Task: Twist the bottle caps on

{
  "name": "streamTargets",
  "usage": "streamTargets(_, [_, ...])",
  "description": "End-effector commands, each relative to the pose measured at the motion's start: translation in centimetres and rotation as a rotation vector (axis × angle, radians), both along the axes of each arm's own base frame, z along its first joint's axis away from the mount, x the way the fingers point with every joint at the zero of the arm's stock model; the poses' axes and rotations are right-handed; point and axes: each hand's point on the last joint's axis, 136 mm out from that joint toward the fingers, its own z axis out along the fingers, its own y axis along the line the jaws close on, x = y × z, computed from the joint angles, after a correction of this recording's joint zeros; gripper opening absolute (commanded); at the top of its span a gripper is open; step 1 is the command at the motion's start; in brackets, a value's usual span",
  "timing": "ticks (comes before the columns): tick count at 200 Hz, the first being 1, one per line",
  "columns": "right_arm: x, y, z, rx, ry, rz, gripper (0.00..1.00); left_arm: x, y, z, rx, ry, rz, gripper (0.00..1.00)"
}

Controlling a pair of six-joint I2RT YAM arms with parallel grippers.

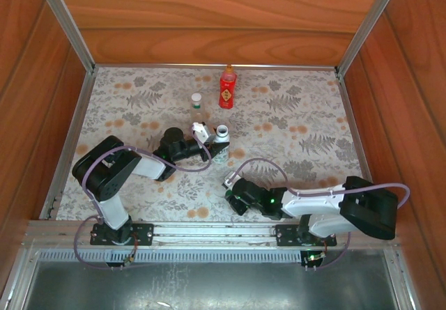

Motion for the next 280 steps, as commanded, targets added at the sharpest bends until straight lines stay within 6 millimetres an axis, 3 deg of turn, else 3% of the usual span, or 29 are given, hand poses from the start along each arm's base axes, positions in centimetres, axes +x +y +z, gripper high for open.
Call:
streamTargets(1, [-0.9,-1.3,-0.7,-0.049,0.047,-0.002,0.37,0.0,0.3,-1.7,0.030,0.040,-0.003,0.52])
streamTargets(41, [0.1,-1.3,1.9,-0.041,0.059,-0.023,0.37,-0.1,0.3,-1.7,0.030,0.041,-0.007,0.53])
streamTargets(116, [2.8,-0.7,9.7,0.032,-0.014,0.010,0.38,-0.2,0.2,-1.9,0.032,0.045,-0.012,0.53])
streamTargets(201, [9.4,0.8,18.1,0.105,-0.133,0.078,0.38,-0.3,0.3,-2.3,0.040,0.050,-0.018,0.53])
streamTargets(251, [13.3,2.3,21.6,0.145,-0.167,0.111,0.38,-0.5,0.1,-2.4,0.038,0.055,-0.030,0.53])
streamTargets(280, [14.5,3.3,22.3,0.159,-0.163,0.131,0.38,-0.5,0.1,-2.4,0.039,0.054,-0.035,0.53])
